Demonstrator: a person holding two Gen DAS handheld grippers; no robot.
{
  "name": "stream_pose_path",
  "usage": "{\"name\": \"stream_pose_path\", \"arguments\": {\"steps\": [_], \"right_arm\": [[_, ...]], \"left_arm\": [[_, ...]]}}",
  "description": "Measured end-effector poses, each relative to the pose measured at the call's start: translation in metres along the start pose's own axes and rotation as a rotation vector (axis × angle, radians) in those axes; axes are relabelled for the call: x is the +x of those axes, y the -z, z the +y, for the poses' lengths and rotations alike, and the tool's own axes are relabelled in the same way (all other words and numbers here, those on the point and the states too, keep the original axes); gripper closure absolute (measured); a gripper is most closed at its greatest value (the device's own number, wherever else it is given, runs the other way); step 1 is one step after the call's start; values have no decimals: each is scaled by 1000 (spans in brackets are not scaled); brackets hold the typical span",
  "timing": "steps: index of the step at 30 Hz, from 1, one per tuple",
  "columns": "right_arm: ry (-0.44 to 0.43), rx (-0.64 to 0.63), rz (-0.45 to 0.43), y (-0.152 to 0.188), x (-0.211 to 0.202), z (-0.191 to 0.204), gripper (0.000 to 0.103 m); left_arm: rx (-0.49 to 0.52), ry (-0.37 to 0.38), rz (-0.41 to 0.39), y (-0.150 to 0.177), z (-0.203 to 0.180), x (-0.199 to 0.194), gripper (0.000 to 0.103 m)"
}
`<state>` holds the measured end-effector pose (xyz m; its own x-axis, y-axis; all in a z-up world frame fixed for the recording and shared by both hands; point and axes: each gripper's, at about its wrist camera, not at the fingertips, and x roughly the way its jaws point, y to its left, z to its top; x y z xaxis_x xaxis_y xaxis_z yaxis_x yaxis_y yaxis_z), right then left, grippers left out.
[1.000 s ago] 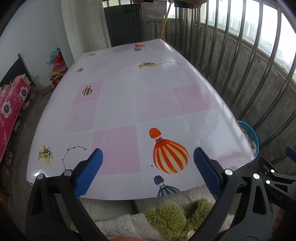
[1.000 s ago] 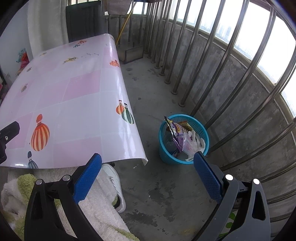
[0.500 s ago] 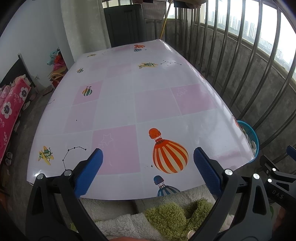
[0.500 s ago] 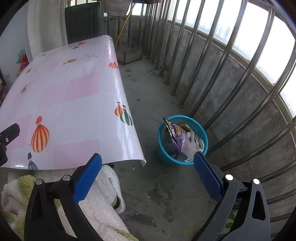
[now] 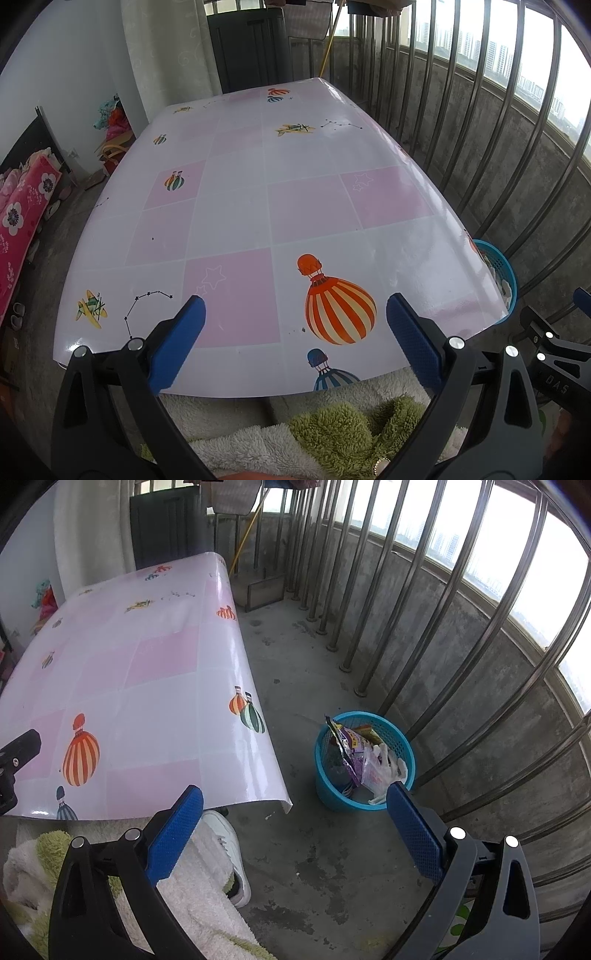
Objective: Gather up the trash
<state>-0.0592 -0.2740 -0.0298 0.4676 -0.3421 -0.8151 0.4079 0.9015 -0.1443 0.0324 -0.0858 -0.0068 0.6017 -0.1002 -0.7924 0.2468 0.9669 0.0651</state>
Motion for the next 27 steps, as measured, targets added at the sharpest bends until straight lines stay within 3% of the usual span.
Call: {"name": "stream_pose_path", "arguments": {"steps": [27], "right_arm": [[0,0,-1,0,0,1,6]], "left_arm": [[1,3,4,1,2,1,9]]}}
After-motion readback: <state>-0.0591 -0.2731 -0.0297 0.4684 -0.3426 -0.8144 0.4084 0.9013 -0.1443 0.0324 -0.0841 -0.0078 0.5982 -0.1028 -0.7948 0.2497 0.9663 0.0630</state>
